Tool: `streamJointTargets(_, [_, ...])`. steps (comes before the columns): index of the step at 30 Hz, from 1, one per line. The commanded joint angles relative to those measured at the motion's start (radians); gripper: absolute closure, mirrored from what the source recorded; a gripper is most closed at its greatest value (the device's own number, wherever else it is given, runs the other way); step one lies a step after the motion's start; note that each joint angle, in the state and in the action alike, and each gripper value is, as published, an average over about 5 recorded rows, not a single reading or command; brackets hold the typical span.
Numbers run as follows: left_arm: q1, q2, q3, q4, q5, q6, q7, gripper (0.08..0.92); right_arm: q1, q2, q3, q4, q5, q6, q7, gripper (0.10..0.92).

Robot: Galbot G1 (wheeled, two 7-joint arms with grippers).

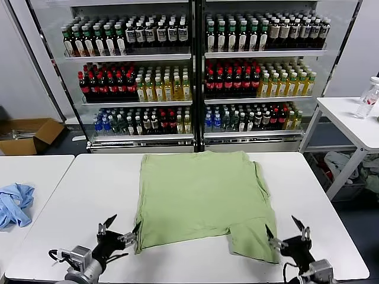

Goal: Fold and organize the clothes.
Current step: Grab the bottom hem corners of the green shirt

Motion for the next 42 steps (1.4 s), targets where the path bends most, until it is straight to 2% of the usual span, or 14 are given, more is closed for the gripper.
streamJointTargets(1, [0.033, -0.014, 0.058, -0.031, -0.053, 0.103, -0.101, 0.177, -0.062, 0.008, -0.017, 0.0, 0.023, 0.011, 0.023, 0.203])
streamJointTargets(19, [0.004, -0.036, 0.112, 0.012, 0.057, 0.09, -0.147, 0.185, 0.035, 0.029, -0.07, -0.053, 0.084, -0.04, 0.03, 0.219])
streamJointTargets(22, [-0.002, -0.042, 0.116, 0.027, 0.071, 0.074, -0.144, 0.243, 0.038, 0.026, -0.079, -0.051, 0.082, -0.068, 0.031, 0.284])
streamJointTargets(32, [-0.007, -0.057, 0.147, 0.075, 0.119, 0.038, -0.138, 0.536, 0.043, 0.02, -0.104, -0.062, 0.145, -0.072, 0.027, 0.578])
streamJointTargets(42, [0.007, -0.042, 0.112, 0.038, 0.159, 0.017, -0.096, 0.822, 0.031, 0.011, -0.067, 0.013, 0.15, -0.033, 0.021, 0.864])
